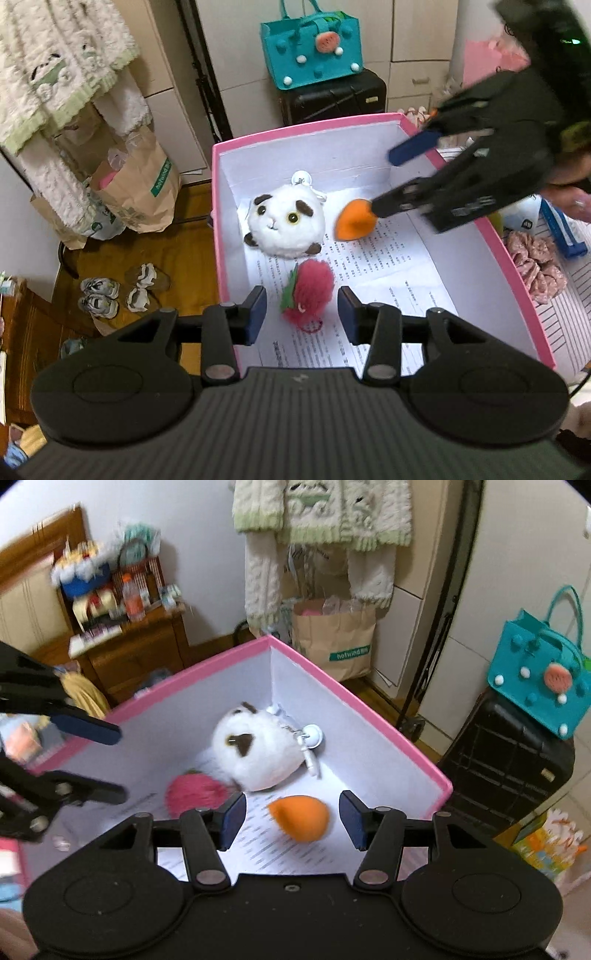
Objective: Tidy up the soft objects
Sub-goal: 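Open both grippers to drop the pompom and sponge in the box, then withdraw both open grippers from the box toward the table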
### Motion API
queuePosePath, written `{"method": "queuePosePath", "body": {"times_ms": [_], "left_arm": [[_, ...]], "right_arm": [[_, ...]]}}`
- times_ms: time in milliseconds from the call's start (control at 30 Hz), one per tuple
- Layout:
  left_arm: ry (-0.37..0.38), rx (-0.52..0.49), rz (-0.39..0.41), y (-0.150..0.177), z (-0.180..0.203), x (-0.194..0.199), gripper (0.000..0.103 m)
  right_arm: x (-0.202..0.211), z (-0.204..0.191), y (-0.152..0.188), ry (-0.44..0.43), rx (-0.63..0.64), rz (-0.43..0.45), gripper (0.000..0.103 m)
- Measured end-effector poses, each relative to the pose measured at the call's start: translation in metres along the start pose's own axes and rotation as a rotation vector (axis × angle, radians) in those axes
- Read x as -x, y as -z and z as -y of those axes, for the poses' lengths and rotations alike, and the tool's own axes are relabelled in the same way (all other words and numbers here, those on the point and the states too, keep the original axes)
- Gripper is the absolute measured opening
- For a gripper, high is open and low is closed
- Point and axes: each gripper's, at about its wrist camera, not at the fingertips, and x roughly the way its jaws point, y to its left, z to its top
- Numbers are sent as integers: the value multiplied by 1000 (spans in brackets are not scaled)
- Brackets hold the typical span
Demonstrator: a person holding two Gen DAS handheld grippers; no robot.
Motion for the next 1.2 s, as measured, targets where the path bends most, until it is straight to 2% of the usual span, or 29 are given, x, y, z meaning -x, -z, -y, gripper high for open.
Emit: {"method": "queuePosePath", "body": {"times_ms": [133,233,367,667,867,1000,1200], "left_arm": [[7,33,8,9,-2,14,42],[20,41,38,16,-1,28,51],[7,26,67,29,10,48,56],[79,58,33,46,27,87,59],[102,26,32,57,48,113,63],[68,-5,16,70,60,122,63],[98,-15,23,79,75,129,65]], "right_arm": [[34,-6,15,-47,-52,51,62],[52,-15,25,-71,-67,78,62],[70,-33,41,-49,-40,89,62],[117,-61,69,-26,-22,134,64],[150,-74,94,-36,-23,172,66],[171,-78,113,-27,-21,191,68],[198,-77,149,13,-39,205,70]]}}
